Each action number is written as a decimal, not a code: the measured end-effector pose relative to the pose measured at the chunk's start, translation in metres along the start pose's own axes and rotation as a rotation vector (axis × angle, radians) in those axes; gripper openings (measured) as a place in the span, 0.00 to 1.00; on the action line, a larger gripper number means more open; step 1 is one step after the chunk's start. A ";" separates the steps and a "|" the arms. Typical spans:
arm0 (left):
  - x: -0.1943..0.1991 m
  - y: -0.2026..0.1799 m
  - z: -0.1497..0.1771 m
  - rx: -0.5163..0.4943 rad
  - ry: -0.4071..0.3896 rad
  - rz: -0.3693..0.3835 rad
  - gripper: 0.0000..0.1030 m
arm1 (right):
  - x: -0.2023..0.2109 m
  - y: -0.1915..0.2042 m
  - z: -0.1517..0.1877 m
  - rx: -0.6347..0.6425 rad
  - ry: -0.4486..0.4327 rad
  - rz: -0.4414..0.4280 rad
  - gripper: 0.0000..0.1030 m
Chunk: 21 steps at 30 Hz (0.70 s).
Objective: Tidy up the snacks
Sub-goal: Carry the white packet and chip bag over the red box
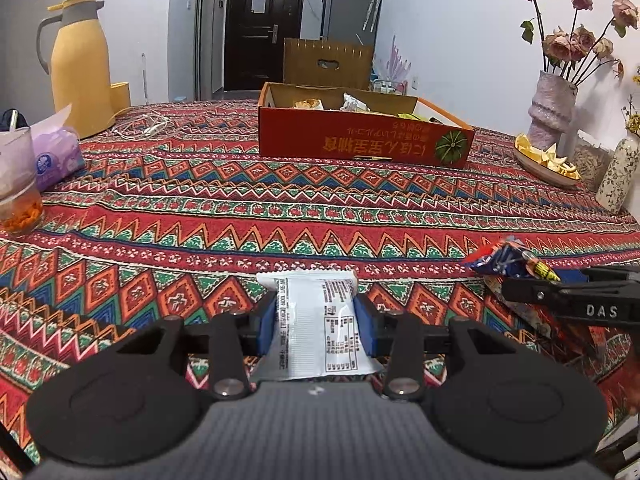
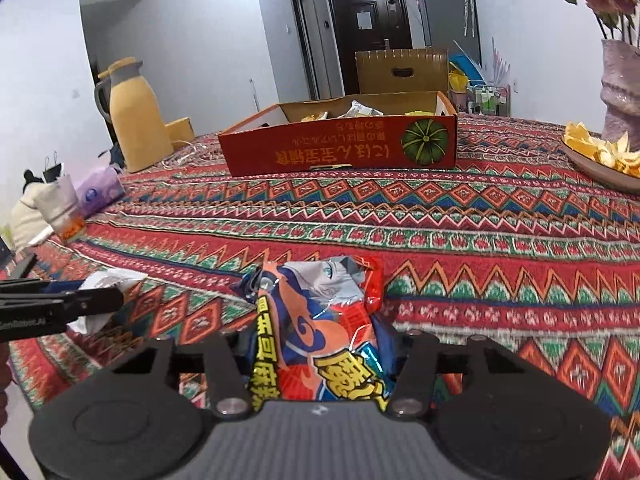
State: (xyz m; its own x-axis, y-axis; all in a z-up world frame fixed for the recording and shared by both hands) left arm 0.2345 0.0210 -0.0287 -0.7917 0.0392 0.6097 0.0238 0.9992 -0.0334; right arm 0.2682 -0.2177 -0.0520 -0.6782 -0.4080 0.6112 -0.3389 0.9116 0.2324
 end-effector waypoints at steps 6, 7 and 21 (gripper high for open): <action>0.006 -0.007 -0.007 -0.002 -0.010 0.031 0.40 | 0.014 0.000 0.002 -0.022 -0.045 0.012 0.50; 0.008 -0.007 -0.012 0.003 -0.014 0.053 0.40 | 0.019 0.000 -0.001 -0.016 -0.059 0.012 0.50; -0.045 -0.002 -0.227 -0.007 -0.249 0.126 0.40 | 0.002 -0.006 -0.207 0.201 -0.294 -0.020 0.51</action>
State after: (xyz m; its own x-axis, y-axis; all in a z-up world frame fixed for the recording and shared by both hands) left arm 0.4090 0.0204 0.1234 -0.9080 0.1598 0.3873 0.1351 0.9867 -0.0904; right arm 0.4037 -0.2133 0.1039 -0.8189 -0.4489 0.3577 -0.4556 0.8874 0.0707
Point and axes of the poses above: each gripper's, at about its wrist camera, not at the fingertips, and x roughly against the way its jaws point, y to its left, z to its underside, the point moved 5 cm from there along -x, roughly the way its jaws point, and after that the axes turned 4 degrees about -z, right-handed, at the moved point
